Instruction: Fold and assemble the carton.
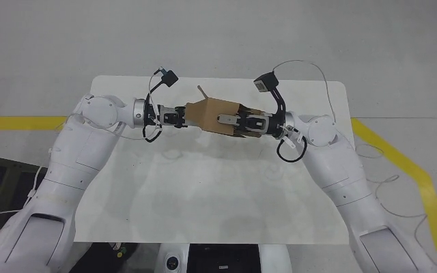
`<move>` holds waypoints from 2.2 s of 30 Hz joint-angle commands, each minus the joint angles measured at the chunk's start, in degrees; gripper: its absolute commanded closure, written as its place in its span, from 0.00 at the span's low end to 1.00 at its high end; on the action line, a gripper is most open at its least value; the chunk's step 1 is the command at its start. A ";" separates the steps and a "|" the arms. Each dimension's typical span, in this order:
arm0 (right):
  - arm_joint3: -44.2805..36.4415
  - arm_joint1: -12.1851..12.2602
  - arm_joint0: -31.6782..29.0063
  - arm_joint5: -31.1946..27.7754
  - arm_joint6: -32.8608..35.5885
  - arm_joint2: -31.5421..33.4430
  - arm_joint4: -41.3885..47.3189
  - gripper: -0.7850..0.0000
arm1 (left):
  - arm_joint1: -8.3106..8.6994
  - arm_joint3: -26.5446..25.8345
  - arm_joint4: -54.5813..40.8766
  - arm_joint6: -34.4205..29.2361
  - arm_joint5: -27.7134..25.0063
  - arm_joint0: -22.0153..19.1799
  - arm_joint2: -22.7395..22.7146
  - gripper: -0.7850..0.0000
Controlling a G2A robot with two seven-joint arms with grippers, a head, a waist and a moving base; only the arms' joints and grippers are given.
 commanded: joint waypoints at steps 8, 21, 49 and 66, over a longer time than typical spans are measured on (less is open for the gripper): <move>-0.41 0.45 -0.50 1.61 2.81 0.44 -0.33 1.00 | 0.04 1.90 0.25 1.28 0.68 -0.81 -0.68 0.00; -0.97 0.05 -0.16 4.29 10.87 -3.34 2.61 1.00 | -0.60 8.08 -0.19 3.35 0.40 -4.13 -0.68 0.00; 0.67 -0.58 1.05 1.34 2.94 -2.59 1.87 1.00 | -0.55 5.07 -0.26 1.37 -0.65 -2.66 -0.42 0.00; 1.58 -0.98 1.51 0.96 3.59 -3.44 2.31 1.00 | -0.49 4.53 -0.17 1.29 -0.60 -2.30 -0.57 0.00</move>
